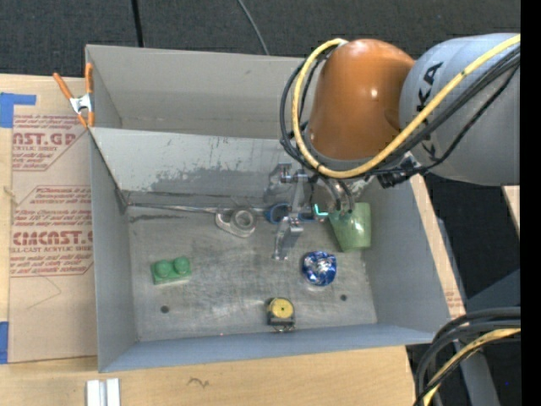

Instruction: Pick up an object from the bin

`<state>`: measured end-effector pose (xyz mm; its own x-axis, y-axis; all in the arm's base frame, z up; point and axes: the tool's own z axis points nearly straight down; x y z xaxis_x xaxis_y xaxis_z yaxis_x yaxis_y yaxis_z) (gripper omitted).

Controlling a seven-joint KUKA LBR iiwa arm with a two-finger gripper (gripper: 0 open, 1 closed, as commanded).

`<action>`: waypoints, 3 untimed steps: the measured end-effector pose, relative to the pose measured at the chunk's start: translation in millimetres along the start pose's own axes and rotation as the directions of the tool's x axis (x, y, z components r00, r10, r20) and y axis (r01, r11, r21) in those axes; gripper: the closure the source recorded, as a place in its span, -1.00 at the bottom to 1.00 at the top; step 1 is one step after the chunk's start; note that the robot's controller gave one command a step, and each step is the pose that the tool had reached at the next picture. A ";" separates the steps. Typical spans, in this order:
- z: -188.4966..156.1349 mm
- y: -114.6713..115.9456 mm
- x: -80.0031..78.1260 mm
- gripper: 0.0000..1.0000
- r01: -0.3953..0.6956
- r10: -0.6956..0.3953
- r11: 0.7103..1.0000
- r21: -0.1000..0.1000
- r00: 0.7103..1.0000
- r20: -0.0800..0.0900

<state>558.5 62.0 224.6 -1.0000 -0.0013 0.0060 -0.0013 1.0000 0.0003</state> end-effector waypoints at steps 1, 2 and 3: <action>93.0 -120.9 -18.8 -1.00 0.505 -0.505 0.863 0.003 0.863 0.002; 153.6 -128.4 13.7 -1.00 0.661 -0.661 0.751 0.005 0.751 0.009; 152.1 -129.0 13.1 1.00 0.661 -0.661 0.750 0.007 0.750 0.009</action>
Offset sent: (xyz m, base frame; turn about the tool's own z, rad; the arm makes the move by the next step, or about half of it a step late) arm 0.0192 -0.1189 -0.0909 -0.5324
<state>544.7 -67.0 72.5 -0.7495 -0.6619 -0.0044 -0.6619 0.7496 -0.0026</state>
